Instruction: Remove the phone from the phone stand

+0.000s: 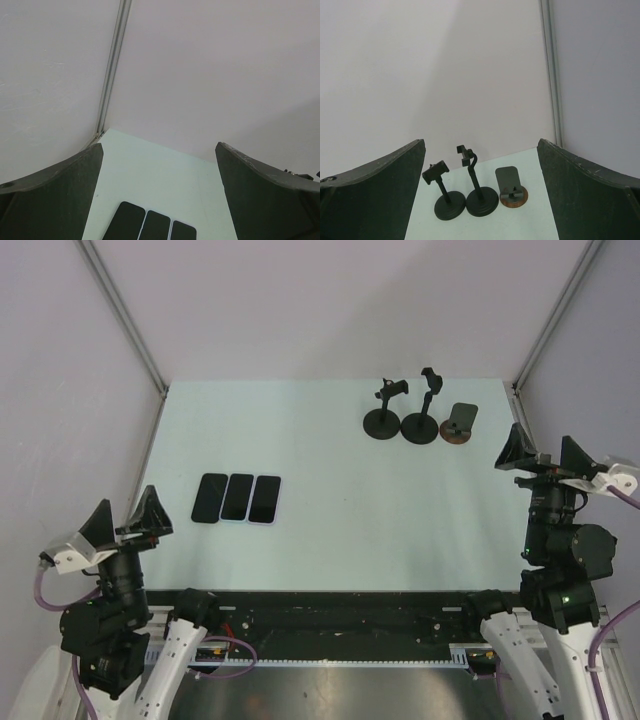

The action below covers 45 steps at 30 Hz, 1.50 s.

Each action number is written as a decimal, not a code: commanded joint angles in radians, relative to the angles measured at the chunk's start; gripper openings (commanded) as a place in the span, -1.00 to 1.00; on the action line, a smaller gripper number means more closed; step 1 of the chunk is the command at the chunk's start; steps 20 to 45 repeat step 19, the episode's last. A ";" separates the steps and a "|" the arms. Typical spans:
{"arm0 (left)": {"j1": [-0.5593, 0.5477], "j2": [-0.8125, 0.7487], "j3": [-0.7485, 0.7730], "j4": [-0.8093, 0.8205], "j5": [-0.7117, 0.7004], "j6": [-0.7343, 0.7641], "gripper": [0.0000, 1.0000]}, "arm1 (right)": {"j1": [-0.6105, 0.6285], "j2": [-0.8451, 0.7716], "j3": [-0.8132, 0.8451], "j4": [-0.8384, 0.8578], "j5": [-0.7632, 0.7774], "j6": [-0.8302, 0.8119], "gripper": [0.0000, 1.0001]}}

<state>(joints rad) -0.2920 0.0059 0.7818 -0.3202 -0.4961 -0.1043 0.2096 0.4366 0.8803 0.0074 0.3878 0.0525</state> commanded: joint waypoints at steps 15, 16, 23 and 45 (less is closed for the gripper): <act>0.008 0.054 0.033 0.010 0.011 0.015 1.00 | 0.108 -0.053 -0.038 0.065 0.095 -0.121 0.99; 0.010 0.054 0.033 0.012 0.013 0.015 1.00 | 0.108 -0.052 -0.038 0.065 0.095 -0.120 1.00; 0.008 0.054 0.031 0.010 0.016 0.018 0.99 | 0.109 -0.053 -0.038 0.068 0.094 -0.117 1.00; 0.008 0.054 0.031 0.010 0.016 0.018 0.99 | 0.109 -0.053 -0.038 0.068 0.094 -0.117 1.00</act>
